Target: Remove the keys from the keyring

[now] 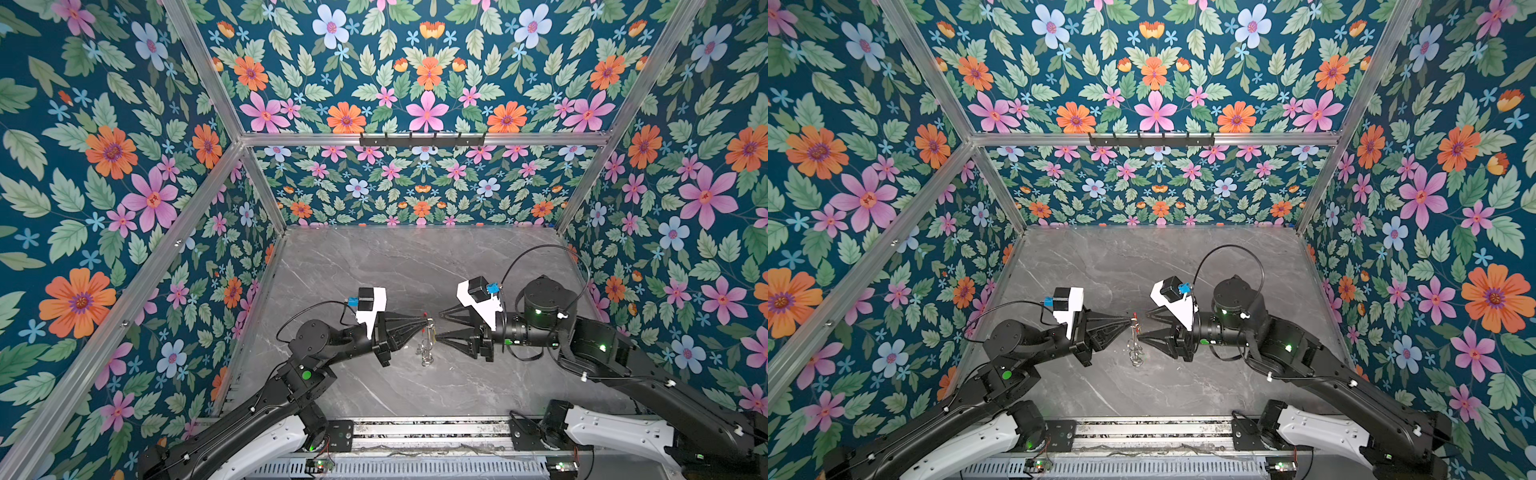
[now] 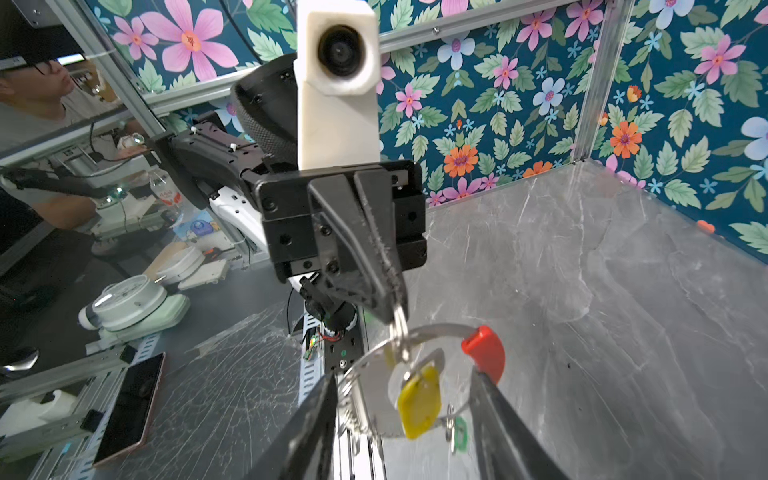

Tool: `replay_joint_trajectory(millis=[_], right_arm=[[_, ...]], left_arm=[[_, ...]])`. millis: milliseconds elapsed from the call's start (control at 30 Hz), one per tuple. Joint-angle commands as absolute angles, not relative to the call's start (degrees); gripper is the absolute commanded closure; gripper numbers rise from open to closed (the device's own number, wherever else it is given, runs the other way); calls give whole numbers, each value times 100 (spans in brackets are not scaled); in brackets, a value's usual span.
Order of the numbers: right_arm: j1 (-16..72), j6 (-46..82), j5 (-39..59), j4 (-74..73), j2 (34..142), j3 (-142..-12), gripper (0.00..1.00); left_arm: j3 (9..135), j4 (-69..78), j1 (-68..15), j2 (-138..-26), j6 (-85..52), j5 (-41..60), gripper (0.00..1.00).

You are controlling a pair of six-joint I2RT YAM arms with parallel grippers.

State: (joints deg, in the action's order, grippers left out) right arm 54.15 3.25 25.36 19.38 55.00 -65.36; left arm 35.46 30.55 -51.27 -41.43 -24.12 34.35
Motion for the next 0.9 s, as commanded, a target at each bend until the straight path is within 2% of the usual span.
replay_joint_trajectory(millis=[0,300,500,867], right_arm=[[5246,804,3198,734,5414,-6240,51],[5141,1107,3785,310,5376,-5913,52],[5138,1130,3873,312,5433,-5900,73],[5140,1173,3832,290,5455,-5836,86]], left_arm=[[3495,3524,-5121,-4122,-2530,3623,100],[3408,3664,-5124,-4147,-2611,3788,100],[3364,3654,-5124,-4120,-2610,3596,100],[3296,3604,-5124,-4017,-2575,3349,100]])
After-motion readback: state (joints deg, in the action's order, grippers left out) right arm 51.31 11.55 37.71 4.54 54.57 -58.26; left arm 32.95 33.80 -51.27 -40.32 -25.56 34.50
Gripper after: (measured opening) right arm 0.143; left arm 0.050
